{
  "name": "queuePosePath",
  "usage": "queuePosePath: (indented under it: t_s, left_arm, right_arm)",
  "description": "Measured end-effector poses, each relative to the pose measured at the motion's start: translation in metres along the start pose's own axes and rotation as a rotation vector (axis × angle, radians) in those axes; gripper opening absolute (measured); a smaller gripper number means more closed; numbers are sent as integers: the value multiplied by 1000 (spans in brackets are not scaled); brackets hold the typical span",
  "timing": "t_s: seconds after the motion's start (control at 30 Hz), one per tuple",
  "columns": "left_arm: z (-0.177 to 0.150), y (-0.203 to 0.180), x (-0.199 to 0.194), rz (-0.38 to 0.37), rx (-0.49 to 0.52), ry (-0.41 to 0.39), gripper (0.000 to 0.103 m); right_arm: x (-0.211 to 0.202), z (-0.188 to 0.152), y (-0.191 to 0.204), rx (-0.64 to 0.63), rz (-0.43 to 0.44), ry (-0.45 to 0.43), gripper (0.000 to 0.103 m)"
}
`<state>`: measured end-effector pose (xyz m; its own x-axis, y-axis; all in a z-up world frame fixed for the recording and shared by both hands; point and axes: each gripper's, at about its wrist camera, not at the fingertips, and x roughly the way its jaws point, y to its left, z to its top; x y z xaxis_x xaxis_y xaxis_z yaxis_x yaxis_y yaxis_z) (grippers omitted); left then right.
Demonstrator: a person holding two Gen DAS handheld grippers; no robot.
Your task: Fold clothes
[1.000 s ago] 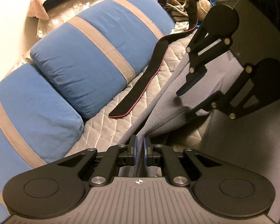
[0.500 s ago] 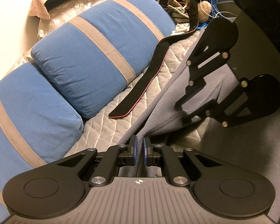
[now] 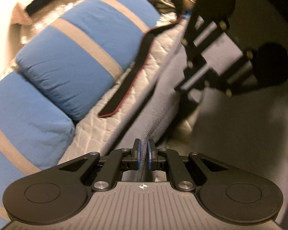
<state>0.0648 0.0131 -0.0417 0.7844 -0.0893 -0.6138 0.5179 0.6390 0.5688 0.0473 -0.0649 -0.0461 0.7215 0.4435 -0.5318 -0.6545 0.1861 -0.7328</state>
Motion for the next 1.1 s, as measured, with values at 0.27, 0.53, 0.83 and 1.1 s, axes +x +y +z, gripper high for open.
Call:
queuePosePath:
  t_s: [0.27, 0.53, 0.83, 1.1]
  left_arm:
    - [-1, -15, 1, -54, 51, 20, 41]
    - [7, -21, 4, -60, 50, -17, 41]
    - [5, -14, 13, -41, 11, 30, 26]
    - [3, -14, 13, -38, 14, 46, 14]
  right_arm:
    - [-8, -5, 7, -41, -31, 3, 5]
    - [-8, -7, 6, -50, -34, -1, 5]
    - [-8, -8, 10, -82, -26, 0, 5]
    - [-5, -8, 15, -112, -35, -2, 5]
